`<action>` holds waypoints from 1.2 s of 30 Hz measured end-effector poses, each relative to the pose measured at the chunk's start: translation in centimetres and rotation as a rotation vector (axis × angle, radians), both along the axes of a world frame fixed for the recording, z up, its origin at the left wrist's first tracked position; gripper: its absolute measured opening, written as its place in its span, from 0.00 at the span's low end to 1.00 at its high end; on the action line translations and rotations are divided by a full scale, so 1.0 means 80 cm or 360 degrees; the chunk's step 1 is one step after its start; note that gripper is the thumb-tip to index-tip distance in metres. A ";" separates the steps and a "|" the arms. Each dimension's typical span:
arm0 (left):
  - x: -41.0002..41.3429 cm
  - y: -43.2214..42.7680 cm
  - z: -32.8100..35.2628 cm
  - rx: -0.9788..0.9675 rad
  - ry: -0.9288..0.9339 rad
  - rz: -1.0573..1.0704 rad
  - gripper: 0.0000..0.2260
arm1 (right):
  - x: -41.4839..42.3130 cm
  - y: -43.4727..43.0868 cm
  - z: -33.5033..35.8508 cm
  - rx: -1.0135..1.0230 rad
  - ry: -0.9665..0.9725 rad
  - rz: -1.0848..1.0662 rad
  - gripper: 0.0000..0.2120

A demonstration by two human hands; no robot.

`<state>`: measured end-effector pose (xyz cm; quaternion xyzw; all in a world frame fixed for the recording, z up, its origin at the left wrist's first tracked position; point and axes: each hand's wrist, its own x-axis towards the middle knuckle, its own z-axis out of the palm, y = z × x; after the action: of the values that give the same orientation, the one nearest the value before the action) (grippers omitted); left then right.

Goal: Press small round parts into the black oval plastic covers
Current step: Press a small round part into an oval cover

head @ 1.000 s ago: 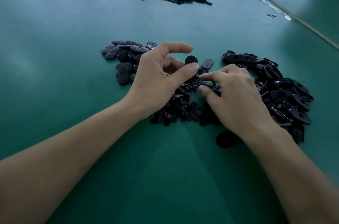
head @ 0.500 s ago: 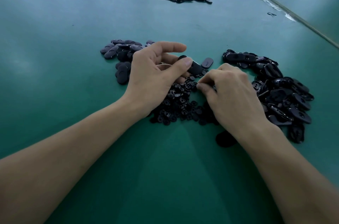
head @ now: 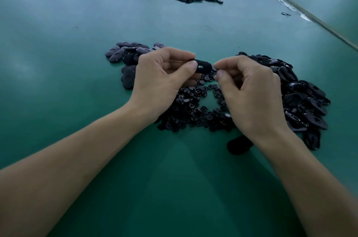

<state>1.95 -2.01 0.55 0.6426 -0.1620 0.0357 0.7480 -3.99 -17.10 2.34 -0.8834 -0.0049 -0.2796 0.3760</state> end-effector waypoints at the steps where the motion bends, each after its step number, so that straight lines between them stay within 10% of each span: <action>1: 0.000 0.000 0.000 0.0003 -0.0003 -0.0008 0.05 | 0.000 0.001 -0.001 0.0044 0.0012 0.0042 0.07; 18: -0.006 0.000 0.003 0.0211 -0.0173 -0.0094 0.10 | 0.005 0.000 -0.003 0.0610 0.0056 0.0165 0.07; 36: -0.005 -0.001 0.004 0.0281 -0.0186 -0.0168 0.12 | 0.002 0.005 0.001 0.0298 -0.0003 0.0097 0.10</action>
<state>1.55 -2.12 0.84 0.6933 -0.2414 0.0192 0.6787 -3.81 -16.74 2.45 -0.8436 -0.0061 -0.2679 0.4653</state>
